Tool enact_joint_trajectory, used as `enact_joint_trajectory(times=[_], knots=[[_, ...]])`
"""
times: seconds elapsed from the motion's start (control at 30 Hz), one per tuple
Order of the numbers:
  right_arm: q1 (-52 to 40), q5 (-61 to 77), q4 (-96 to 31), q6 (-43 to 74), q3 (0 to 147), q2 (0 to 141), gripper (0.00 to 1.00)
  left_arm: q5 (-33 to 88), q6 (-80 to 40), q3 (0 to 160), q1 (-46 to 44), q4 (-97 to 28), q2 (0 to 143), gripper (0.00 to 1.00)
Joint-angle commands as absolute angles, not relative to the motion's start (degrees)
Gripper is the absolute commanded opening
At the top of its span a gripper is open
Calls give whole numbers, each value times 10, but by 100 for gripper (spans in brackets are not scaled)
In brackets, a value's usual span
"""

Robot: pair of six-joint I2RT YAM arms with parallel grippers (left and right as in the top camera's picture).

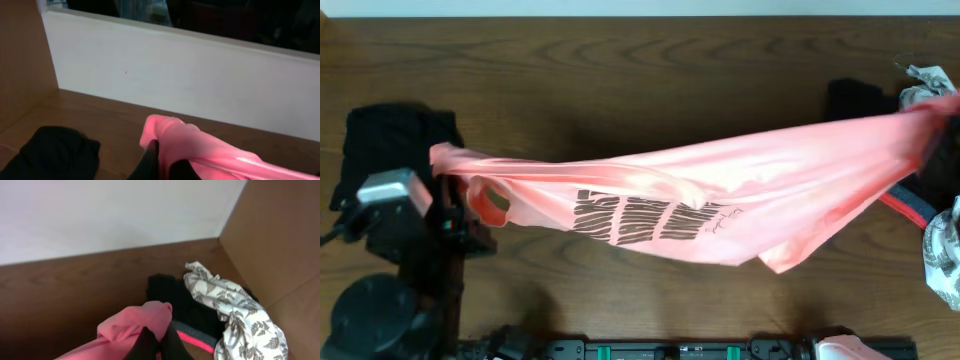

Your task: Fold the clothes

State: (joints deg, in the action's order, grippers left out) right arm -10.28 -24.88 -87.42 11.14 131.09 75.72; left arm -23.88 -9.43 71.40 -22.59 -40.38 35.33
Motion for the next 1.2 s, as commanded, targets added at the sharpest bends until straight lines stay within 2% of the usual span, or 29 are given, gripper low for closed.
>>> enact_joint_trajectory(times=[0.0,0.4,0.8,1.17], knots=[[-99,-255,-874,111,1311,805,1,-255,-104,717,-222,-402,390,6],[-88,-254,-849,111,1311,983,1,-293,-102,717,-222,-378,617,6],[-57,-206,-760,102,1311,1143,1,-292,-102,717,-143,-228,842,6],[-56,-205,-679,101,1311,1272,1,-291,-102,717,-122,-98,1005,6]])
